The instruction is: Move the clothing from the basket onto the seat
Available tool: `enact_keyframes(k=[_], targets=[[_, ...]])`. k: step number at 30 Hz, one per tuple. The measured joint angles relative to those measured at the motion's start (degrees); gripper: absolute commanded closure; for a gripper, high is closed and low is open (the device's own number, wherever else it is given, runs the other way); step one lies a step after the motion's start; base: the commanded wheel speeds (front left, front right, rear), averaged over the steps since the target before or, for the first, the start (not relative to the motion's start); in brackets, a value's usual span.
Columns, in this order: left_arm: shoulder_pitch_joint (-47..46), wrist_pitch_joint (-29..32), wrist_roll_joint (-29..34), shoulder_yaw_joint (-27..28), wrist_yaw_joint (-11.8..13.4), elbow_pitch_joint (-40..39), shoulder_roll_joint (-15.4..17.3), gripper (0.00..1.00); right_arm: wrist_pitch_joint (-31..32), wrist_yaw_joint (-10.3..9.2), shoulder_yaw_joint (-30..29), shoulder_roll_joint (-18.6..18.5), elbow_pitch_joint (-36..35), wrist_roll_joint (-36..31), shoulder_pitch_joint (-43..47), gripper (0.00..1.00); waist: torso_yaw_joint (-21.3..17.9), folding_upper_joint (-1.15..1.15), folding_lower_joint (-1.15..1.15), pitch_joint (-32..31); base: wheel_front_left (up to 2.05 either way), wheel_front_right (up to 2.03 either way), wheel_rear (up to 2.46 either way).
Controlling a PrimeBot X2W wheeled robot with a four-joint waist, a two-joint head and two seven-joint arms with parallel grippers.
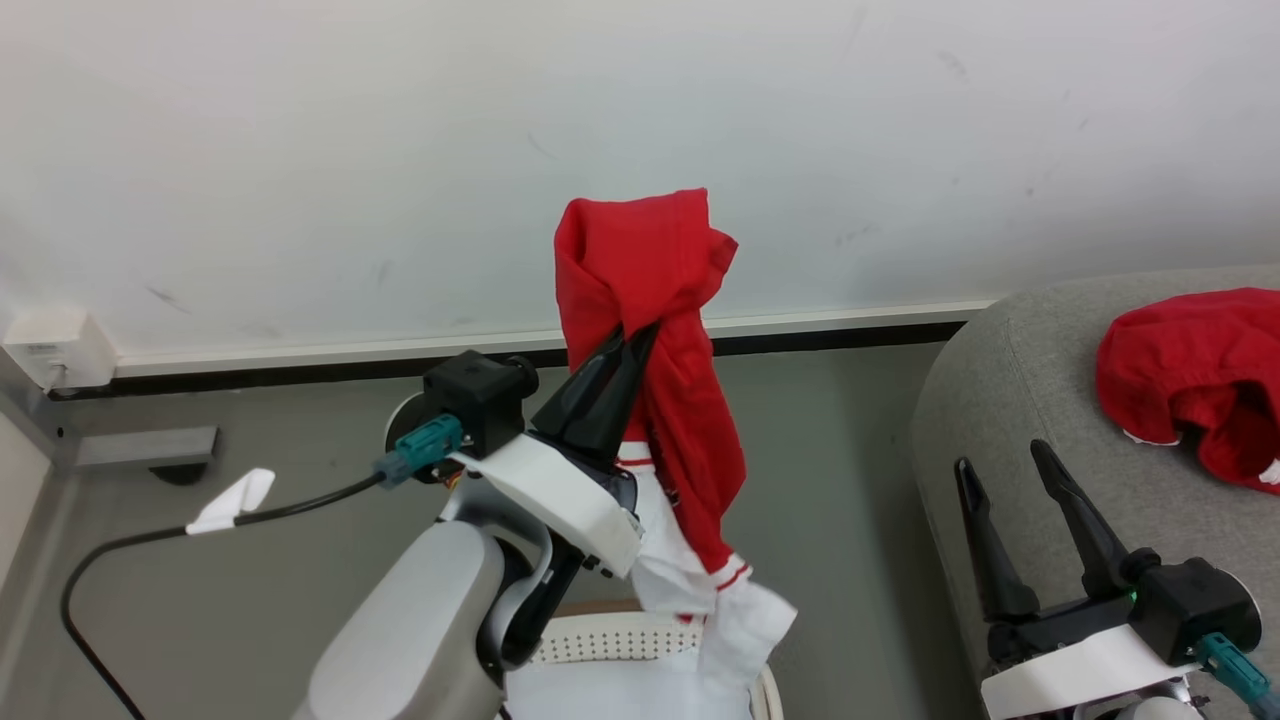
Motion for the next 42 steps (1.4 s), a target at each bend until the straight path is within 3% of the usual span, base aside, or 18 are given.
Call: enact_keyframes(k=[6, 11, 22, 32, 41, 42], targets=[[0.09, 0.48, -0.91, -0.67, -0.11, -0.69, -0.58, 1.00, 0.00, 0.00, 4.32, -2.25, -0.33, 0.21, -1.83, 0.00, 0.29, 0.00, 0.00, 0.34, 0.00, 0.00, 0.00], [-0.55, 0.48, -1.67, -2.13, -0.35, -0.14, -1.68, 1.00, 0.00, 0.00, 12.68, -4.31, 1.31, 0.54, -4.85, 0.00, 1.85, 0.00, 0.00, 0.26, 0.00, 0.00, 0.00], [-2.63, -0.18, -1.78, -7.76, -0.77, 2.34, -3.42, 1.00, 0.00, 0.00, 27.22, -2.83, 12.59, 3.87, -13.30, 0.00, 7.98, 0.00, 0.01, -0.29, 0.00, 0.00, 0.00], [-2.63, -0.53, -3.77, -13.69, -0.92, 2.53, -4.00, 1.00, 0.01, 0.00, 31.08, -1.29, 24.88, 6.47, -18.67, 0.00, 14.76, 0.00, 0.00, -1.83, 0.00, 0.00, 0.00], [-2.63, -0.54, -7.50, -18.47, -0.07, 1.10, -4.05, 1.00, 0.00, 0.00, 29.93, 0.77, 32.60, 6.39, -21.38, 0.00, 18.43, 0.00, 0.00, -2.62, 0.00, 0.00, 0.00], [-2.63, -0.56, -7.73, -18.73, 0.20, 1.11, -4.08, 1.00, 0.00, 0.00, 29.94, 1.01, 33.27, 6.60, -21.37, 0.15, 18.62, 0.00, 0.00, -2.74, 0.00, 0.00, 0.00]])
